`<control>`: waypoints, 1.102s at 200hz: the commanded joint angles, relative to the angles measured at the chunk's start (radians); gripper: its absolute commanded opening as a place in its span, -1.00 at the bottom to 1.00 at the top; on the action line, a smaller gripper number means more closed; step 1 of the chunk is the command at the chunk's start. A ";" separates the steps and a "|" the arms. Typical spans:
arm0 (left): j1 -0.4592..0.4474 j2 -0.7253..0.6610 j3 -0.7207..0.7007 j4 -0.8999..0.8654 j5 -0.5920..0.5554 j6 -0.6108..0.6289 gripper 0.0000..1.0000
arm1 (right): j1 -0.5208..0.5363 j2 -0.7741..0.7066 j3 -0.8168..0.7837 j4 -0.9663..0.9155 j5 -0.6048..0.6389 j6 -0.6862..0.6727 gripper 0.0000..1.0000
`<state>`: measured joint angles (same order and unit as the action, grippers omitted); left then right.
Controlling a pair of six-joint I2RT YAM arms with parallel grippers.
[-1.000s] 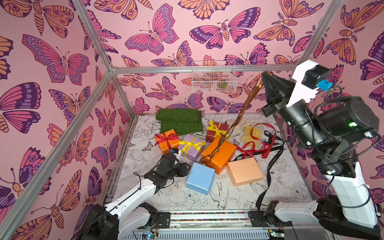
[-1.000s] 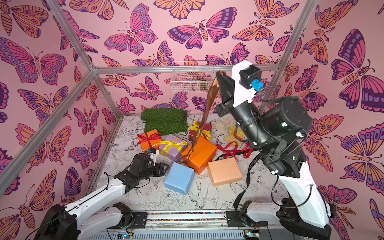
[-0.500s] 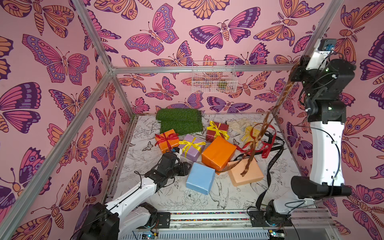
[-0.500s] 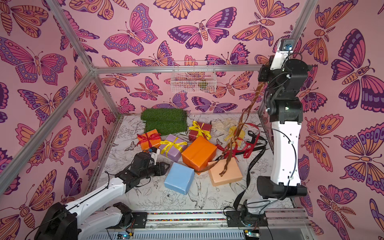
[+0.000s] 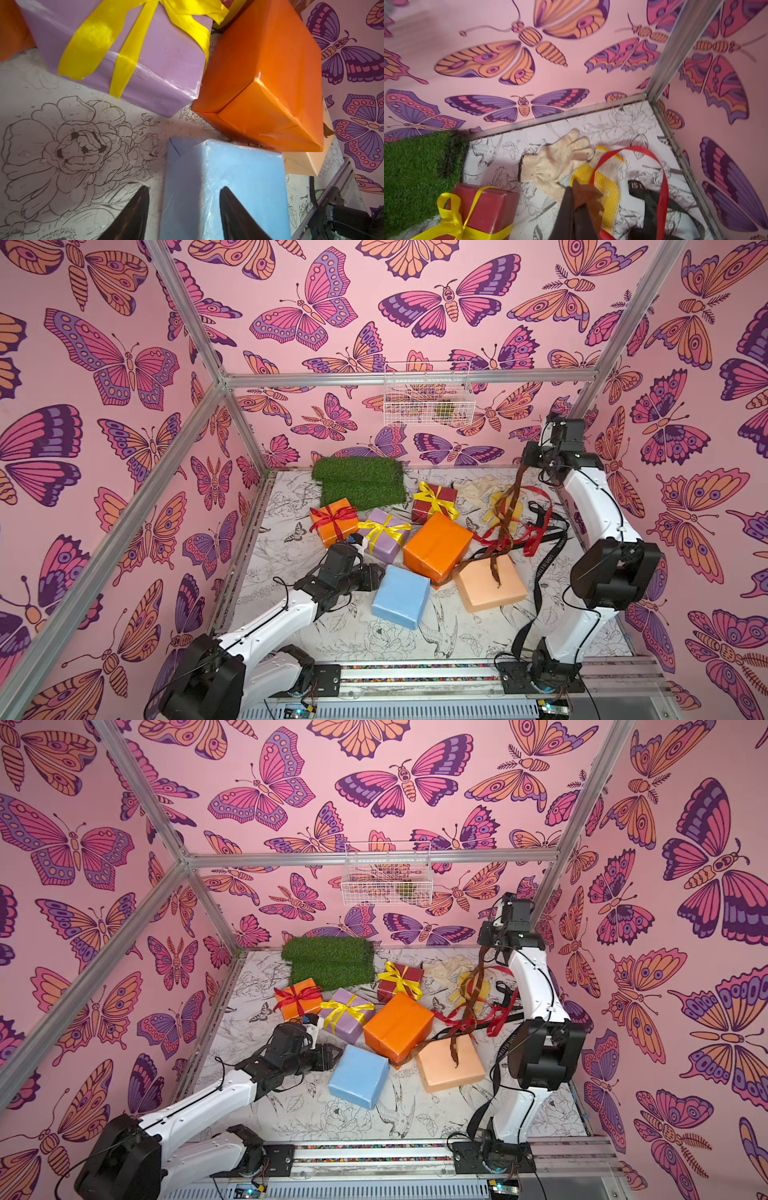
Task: Untie the ribbon bows on the gift boxes
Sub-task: Place the ribbon at the center of the board.
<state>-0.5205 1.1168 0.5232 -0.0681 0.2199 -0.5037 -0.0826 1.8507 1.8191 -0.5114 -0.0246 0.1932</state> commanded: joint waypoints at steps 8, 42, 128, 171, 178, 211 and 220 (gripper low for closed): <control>-0.007 0.006 0.020 0.005 -0.007 0.021 0.15 | -0.006 0.062 0.022 -0.110 0.107 0.076 -0.93; -0.007 0.006 0.038 0.001 -0.051 0.013 0.19 | 0.000 0.115 0.028 -0.203 0.087 0.100 0.13; -0.001 0.100 0.286 -0.146 -0.187 0.069 0.28 | 0.254 -0.124 -0.269 -0.089 -0.130 0.111 0.56; -0.001 0.163 0.371 -0.132 -0.106 0.119 0.29 | 0.324 -0.233 -0.480 -0.030 -0.235 0.142 0.57; -0.001 0.188 0.380 -0.133 -0.088 0.126 0.29 | 0.326 -0.249 -0.501 -0.028 -0.248 0.150 0.56; -0.019 0.247 0.408 -0.113 0.030 0.175 0.28 | 0.328 -0.272 -0.594 -0.004 -0.267 0.167 0.64; -0.030 0.267 0.417 -0.111 0.052 0.186 0.28 | 0.327 -0.266 -0.600 -0.011 -0.271 0.156 0.65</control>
<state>-0.5282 1.3434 0.9119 -0.1741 0.1741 -0.3763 0.2409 1.6009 1.2423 -0.5472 -0.2558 0.3405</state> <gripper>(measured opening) 0.641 0.816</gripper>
